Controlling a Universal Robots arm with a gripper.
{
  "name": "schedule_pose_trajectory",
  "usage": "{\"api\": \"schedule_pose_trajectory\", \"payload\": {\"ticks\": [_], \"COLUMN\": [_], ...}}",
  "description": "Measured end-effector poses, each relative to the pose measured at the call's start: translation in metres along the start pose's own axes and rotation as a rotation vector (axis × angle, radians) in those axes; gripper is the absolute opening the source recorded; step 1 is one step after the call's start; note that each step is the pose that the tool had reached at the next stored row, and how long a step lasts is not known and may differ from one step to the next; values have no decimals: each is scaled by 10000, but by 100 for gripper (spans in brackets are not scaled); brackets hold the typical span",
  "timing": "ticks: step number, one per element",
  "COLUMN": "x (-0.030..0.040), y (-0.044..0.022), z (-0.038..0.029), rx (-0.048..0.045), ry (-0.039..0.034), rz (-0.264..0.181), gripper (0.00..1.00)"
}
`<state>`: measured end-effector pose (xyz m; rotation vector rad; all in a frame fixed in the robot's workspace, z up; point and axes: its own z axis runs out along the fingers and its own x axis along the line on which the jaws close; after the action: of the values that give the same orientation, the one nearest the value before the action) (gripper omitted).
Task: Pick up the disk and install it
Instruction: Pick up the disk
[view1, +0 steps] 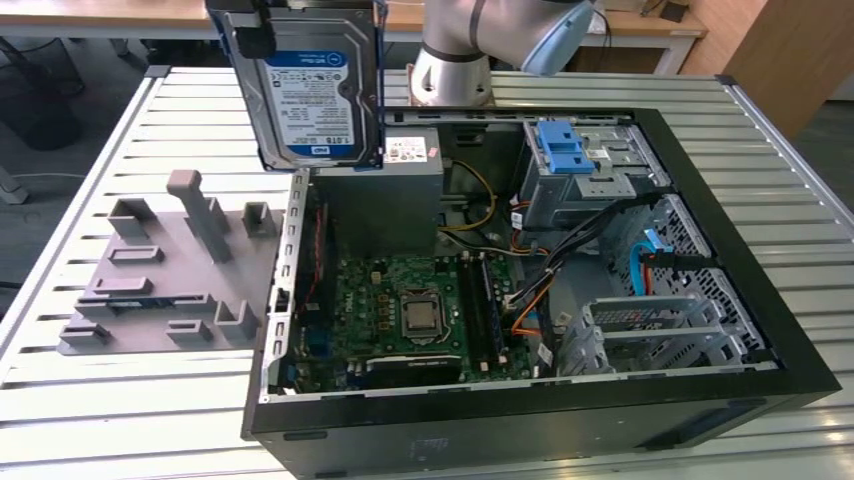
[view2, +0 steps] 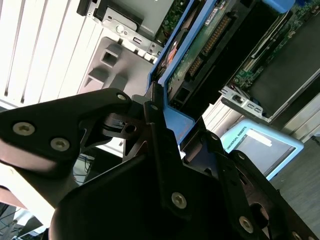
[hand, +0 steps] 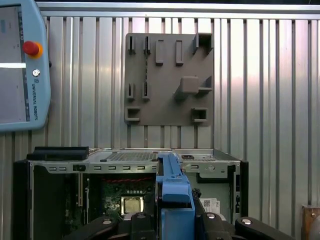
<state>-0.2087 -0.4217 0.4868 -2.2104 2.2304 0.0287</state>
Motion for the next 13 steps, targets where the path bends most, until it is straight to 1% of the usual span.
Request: {"api": "schedule_pose_trajectory", "payload": {"ticks": [13], "x": [-1], "y": [-73], "z": [-1], "rx": [0], "ry": [0], "rz": [0], "gripper": [36]}}
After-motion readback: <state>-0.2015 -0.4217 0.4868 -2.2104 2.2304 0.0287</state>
